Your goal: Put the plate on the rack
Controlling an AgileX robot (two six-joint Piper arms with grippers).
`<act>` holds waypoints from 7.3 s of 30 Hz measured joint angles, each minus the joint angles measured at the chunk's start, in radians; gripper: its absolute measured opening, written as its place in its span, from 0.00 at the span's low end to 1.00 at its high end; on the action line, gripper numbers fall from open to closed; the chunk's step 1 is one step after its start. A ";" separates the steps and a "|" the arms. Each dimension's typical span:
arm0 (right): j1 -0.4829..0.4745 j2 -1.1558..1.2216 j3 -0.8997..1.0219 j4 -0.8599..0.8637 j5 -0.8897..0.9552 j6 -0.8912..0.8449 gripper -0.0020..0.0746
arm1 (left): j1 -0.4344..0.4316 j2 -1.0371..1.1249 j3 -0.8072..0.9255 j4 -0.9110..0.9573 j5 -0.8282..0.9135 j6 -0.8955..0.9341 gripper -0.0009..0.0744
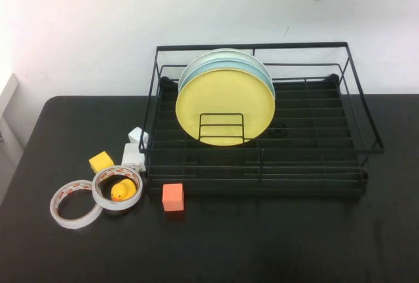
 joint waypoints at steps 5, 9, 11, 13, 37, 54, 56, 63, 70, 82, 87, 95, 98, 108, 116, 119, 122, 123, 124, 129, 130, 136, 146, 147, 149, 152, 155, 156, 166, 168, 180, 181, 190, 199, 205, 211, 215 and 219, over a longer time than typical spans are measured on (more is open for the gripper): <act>-0.081 -0.141 -0.002 -0.014 0.202 0.092 0.07 | 0.000 0.000 0.000 0.000 0.000 0.000 0.01; -0.110 -0.249 0.040 -0.081 0.228 0.152 0.04 | 0.000 0.000 0.000 0.000 0.000 0.000 0.01; -0.112 -0.314 0.081 -0.088 0.228 0.152 0.03 | 0.000 0.000 0.000 0.008 -0.026 0.018 0.01; -0.112 -0.384 0.130 -0.088 0.228 0.139 0.03 | 0.000 0.000 0.000 0.031 -0.101 0.079 0.01; -0.113 -1.479 1.292 -0.017 -0.382 -0.076 0.03 | 0.000 0.000 0.000 0.100 -0.462 0.303 0.01; -0.113 -1.555 1.676 0.005 -0.582 -0.068 0.03 | 0.000 0.000 0.000 0.098 -0.462 0.307 0.01; -0.113 -1.560 1.702 0.014 -0.611 -0.074 0.03 | 0.000 0.000 0.000 0.098 -0.462 0.307 0.01; -0.113 -1.686 1.711 -0.026 -0.681 -0.080 0.03 | 0.000 0.000 0.002 0.098 -0.462 0.307 0.01; -0.123 -1.758 1.770 -0.081 -0.748 -0.034 0.03 | 0.000 0.000 0.002 0.098 -0.462 0.308 0.01; -0.133 -1.975 2.052 -1.252 -0.858 1.346 0.03 | 0.000 0.000 0.004 0.098 -0.462 0.311 0.01; -0.133 -2.046 2.130 -1.309 -0.755 1.429 0.03 | 0.000 0.000 0.004 0.098 -0.462 0.311 0.01; -0.133 -2.052 2.128 -1.302 -0.660 1.439 0.03 | 0.000 0.000 0.004 0.098 -0.462 0.311 0.01; -0.133 -2.052 2.128 -1.300 -0.658 1.441 0.03 | 0.000 0.000 0.004 0.098 -0.462 0.311 0.01; -0.133 -2.052 2.128 -1.298 -0.654 1.442 0.03 | 0.000 0.000 0.004 0.098 -0.462 0.311 0.01; -0.133 -2.052 2.128 -1.297 -0.654 1.442 0.03 | 0.000 0.000 0.004 0.098 -0.462 0.311 0.01; -0.133 -2.052 2.128 -1.297 -0.654 1.442 0.03 | 0.000 0.000 0.004 0.098 -0.462 0.311 0.01; -0.133 -2.052 2.128 -1.297 -0.654 1.442 0.03 | 0.000 0.000 0.004 0.098 -0.462 0.311 0.01; -0.133 -2.052 2.128 -1.297 -0.654 1.442 0.03 | 0.000 0.000 0.004 0.098 -0.462 0.311 0.01; -0.133 -2.052 2.128 -1.296 -0.654 1.442 0.03 | 0.000 0.000 0.004 0.098 -0.462 0.311 0.01; -0.133 -2.052 2.128 -1.296 -0.653 1.442 0.03 | 0.000 -0.011 0.032 0.183 -0.492 0.311 0.01; -0.133 -2.052 2.128 -1.296 -0.653 1.442 0.03 | 0.007 -0.022 0.050 0.244 -0.508 0.311 0.01; -0.133 -2.052 2.128 -1.296 -0.653 1.442 0.03 | 0.146 -0.140 0.179 0.408 -0.548 0.232 0.01; -0.133 -2.052 2.126 -1.294 -0.652 1.442 0.03 | 0.417 -0.324 0.278 0.430 -0.432 0.025 0.01; -0.133 -2.052 2.126 -1.294 -0.652 1.442 0.03 | 0.425 -0.325 0.279 0.432 -0.393 -0.014 0.01; -0.133 -2.052 2.126 -1.294 -0.652 1.442 0.03 | 0.430 -0.325 0.292 0.446 -0.335 -0.068 0.01; -0.133 -2.052 2.126 -1.294 -0.650 1.442 0.03 | 0.430 -0.327 0.329 0.451 -0.301 -0.096 0.01; -0.133 -2.052 2.126 -1.292 -0.650 1.442 0.03 | 0.430 -0.329 0.330 0.460 -0.300 -0.105 0.01; -0.133 -2.052 2.126 -1.292 -0.650 1.442 0.03 | 0.430 -0.329 0.330 0.465 -0.298 -0.105 0.01; -0.133 -2.052 2.126 -1.290 -0.650 1.442 0.03 | 0.396 -0.329 0.330 0.489 -0.298 -0.105 0.01; -0.133 -2.052 2.126 -1.290 -0.650 1.442 0.03 | 0.386 -0.329 0.330 0.489 -0.298 -0.105 0.01; -0.133 -2.052 2.126 -1.290 -0.650 1.442 0.02 | 0.359 -0.329 0.330 0.491 -0.298 -0.105 0.01; -0.133 -2.052 2.126 -1.290 -0.650 1.442 0.02 | 0.359 -0.329 0.330 0.491 -0.298 -0.105 0.01; -0.133 -2.052 2.126 -1.290 -0.649 1.442 0.02 | 0.359 -0.329 0.330 0.493 -0.296 -0.105 0.01; -0.133 -2.052 2.126 -1.290 -0.649 1.442 0.02 | 0.359 -0.329 0.330 0.493 -0.296 -0.108 0.01; -0.133 -2.052 2.126 -1.296 -0.649 1.442 0.02 | 0.359 -0.329 0.330 0.493 -0.296 -0.108 0.01; -0.133 -2.052 2.126 -1.223 -0.655 1.316 0.02 | 0.359 -0.329 0.330 0.493 -0.296 -0.108 0.01; -0.133 -2.052 2.126 -1.078 -0.668 1.052 0.02 | 0.359 -0.329 0.330 0.493 -0.296 -0.106 0.01; -0.133 -2.052 2.126 -1.054 -0.664 1.014 0.02 | 0.359 -0.329 0.330 0.493 -0.296 -0.104 0.01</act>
